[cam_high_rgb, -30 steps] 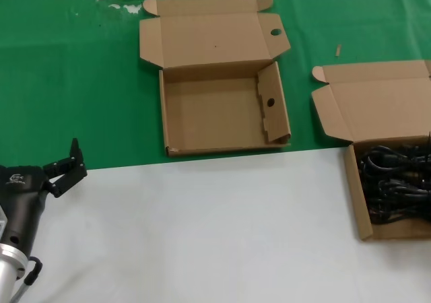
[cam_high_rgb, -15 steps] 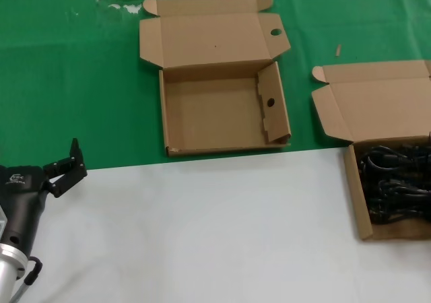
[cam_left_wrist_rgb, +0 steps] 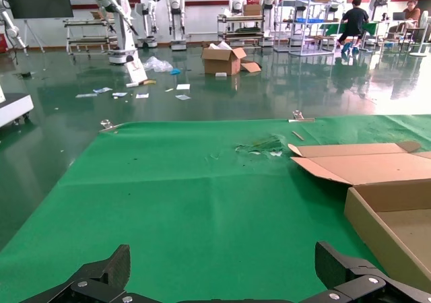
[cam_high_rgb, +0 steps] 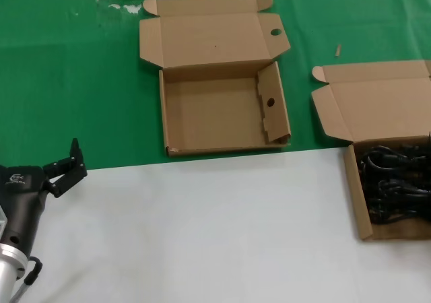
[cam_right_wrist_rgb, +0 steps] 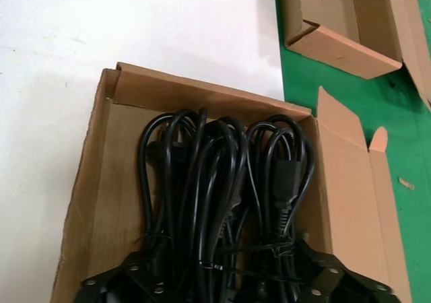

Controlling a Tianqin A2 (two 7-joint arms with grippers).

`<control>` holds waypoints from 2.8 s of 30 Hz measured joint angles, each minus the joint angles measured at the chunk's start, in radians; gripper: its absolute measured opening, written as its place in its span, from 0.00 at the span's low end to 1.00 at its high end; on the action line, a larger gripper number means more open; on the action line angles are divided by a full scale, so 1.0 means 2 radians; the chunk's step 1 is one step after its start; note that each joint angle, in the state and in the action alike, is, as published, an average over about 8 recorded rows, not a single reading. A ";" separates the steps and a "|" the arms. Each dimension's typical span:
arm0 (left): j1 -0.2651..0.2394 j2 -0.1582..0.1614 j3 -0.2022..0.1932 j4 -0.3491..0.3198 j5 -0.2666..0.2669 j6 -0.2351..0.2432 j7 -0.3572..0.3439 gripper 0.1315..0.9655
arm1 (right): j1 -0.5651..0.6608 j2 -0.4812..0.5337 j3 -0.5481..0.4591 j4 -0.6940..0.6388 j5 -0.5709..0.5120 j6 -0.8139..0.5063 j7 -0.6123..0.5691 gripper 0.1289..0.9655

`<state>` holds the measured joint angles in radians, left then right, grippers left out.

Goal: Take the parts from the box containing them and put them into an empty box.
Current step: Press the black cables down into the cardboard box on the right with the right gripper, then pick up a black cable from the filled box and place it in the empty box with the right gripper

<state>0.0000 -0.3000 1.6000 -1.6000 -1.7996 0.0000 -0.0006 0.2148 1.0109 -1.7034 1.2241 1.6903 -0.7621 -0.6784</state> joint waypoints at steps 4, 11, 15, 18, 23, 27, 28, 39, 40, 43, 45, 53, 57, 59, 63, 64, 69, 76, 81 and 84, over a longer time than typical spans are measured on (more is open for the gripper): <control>0.000 0.000 0.000 0.000 0.000 0.000 0.000 1.00 | -0.001 -0.001 -0.003 -0.002 0.000 0.004 0.003 0.62; 0.000 0.000 0.000 0.000 0.000 0.000 0.000 1.00 | -0.001 0.000 -0.007 -0.002 -0.001 0.009 0.015 0.40; 0.000 0.000 0.000 0.000 0.000 0.000 0.000 1.00 | -0.003 0.002 -0.008 -0.001 -0.002 0.012 0.022 0.40; 0.000 0.000 0.000 0.000 0.000 0.000 0.000 1.00 | -0.005 0.004 -0.008 0.000 -0.002 0.014 0.025 0.32; 0.000 0.000 0.000 0.000 0.000 0.000 0.000 1.00 | -0.009 0.008 -0.007 0.005 -0.001 0.019 0.030 0.19; 0.000 0.000 0.000 0.000 0.000 0.000 0.000 1.00 | -0.018 0.013 0.000 0.014 0.002 0.024 0.033 0.15; 0.000 0.000 0.000 0.000 0.000 0.000 0.000 1.00 | -0.022 0.015 0.003 0.018 0.004 0.025 0.034 0.14; 0.000 0.000 0.000 0.000 0.000 0.000 0.000 1.00 | -0.102 0.048 0.088 0.106 0.043 0.040 0.063 0.09; 0.000 0.000 0.000 0.000 0.000 0.000 0.000 1.00 | -0.106 0.050 0.095 0.117 0.046 0.041 0.069 0.09; 0.000 0.000 0.000 0.000 0.000 0.000 0.000 1.00 | -0.104 0.049 0.101 0.148 0.049 0.046 0.089 0.09; 0.000 0.000 0.000 0.000 0.000 0.000 0.000 1.00 | -0.088 0.041 0.093 0.164 0.044 0.049 0.103 0.09; 0.000 0.000 0.000 0.000 0.000 0.000 0.000 1.00 | 0.042 -0.056 -0.013 0.174 -0.032 0.057 0.135 0.09; 0.000 0.000 0.000 0.000 0.000 0.000 0.000 1.00 | 0.113 -0.126 -0.072 0.150 -0.076 0.058 0.140 0.09; 0.000 0.000 0.000 0.000 0.000 0.000 0.000 1.00 | 0.144 -0.159 -0.097 0.134 -0.095 0.058 0.140 0.09; 0.000 0.000 0.000 0.000 0.000 0.000 0.000 1.00 | 0.189 -0.210 -0.133 0.098 -0.119 0.060 0.134 0.09; 0.000 0.000 0.000 0.000 0.000 0.000 0.000 1.00 | 0.198 -0.220 -0.140 0.088 -0.124 0.061 0.131 0.09; 0.000 0.000 0.000 0.000 0.000 0.000 0.000 1.00 | 0.235 -0.258 -0.163 0.029 -0.134 0.066 0.100 0.09; 0.000 0.000 0.000 0.000 0.000 0.000 0.000 1.00 | 0.263 -0.283 -0.172 -0.038 -0.129 0.071 0.061 0.09; 0.000 0.000 0.000 0.000 0.000 0.000 0.000 1.00 | 0.266 -0.285 -0.173 -0.046 -0.128 0.072 0.058 0.09; 0.000 0.000 0.000 0.000 0.000 0.000 0.000 1.00 | 0.267 -0.285 -0.173 -0.046 -0.128 0.072 0.058 0.11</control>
<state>0.0000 -0.3000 1.6000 -1.6000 -1.7997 0.0000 -0.0003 0.7479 0.4402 -2.0486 1.1320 1.4337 -0.6188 -0.5630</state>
